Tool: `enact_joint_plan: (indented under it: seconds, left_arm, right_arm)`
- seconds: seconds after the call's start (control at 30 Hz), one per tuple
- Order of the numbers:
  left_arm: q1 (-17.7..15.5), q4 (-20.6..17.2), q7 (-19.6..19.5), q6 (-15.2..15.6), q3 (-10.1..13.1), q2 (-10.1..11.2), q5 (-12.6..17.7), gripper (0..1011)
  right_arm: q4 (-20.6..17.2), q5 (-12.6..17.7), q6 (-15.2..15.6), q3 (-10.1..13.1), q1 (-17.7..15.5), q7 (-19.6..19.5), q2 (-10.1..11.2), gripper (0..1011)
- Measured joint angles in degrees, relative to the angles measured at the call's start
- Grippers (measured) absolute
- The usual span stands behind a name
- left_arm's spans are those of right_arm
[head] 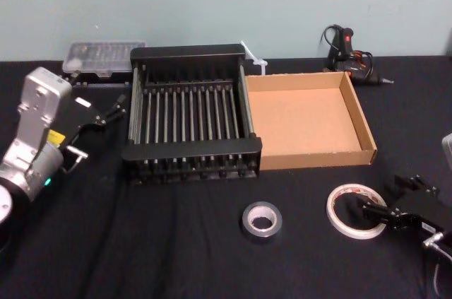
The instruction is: Pick up the white tape and place it into the black box , Pick up the silver tape and place it into the brown box.
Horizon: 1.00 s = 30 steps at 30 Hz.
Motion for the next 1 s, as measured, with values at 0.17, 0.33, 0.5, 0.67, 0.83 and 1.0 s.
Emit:
enact_joint_plan:
  seconds: [0.17, 0.33, 0.5, 0.67, 0.83, 1.0]
  left_arm:
    - [0.0, 0.0, 0.0, 0.0, 0.0, 0.0, 0.0, 1001]
    - [0.0, 0.0, 0.0, 0.0, 0.0, 0.0, 0.0, 1002]
    - [0.0, 0.0, 0.0, 0.0, 0.0, 0.0, 0.0, 1001]
    - [0.0, 0.0, 0.0, 0.0, 0.0, 0.0, 0.0, 1001]
    - [0.0, 0.0, 0.0, 0.0, 0.0, 0.0, 0.0, 1001]
    - [0.0, 0.0, 0.0, 0.0, 0.0, 0.0, 0.0, 1001]
  right_arm:
    - [1.2, -0.6, 0.7, -0.2, 0.9, 0.5, -0.9, 1002]
    - [2.4, -1.1, 1.5, -0.3, 1.8, 1.1, -1.7, 1002]
    - [3.4, -1.8, 2.0, -0.4, 2.5, 1.9, -2.4, 1002]
    - [4.0, -2.7, 2.1, -0.4, 2.7, 2.1, -3.0, 1002]
    - [4.3, -3.5, 2.3, -0.1, 2.7, 2.4, -3.7, 1002]
    - [4.4, -4.0, 2.4, 0.3, 2.6, 2.8, -4.2, 1002]
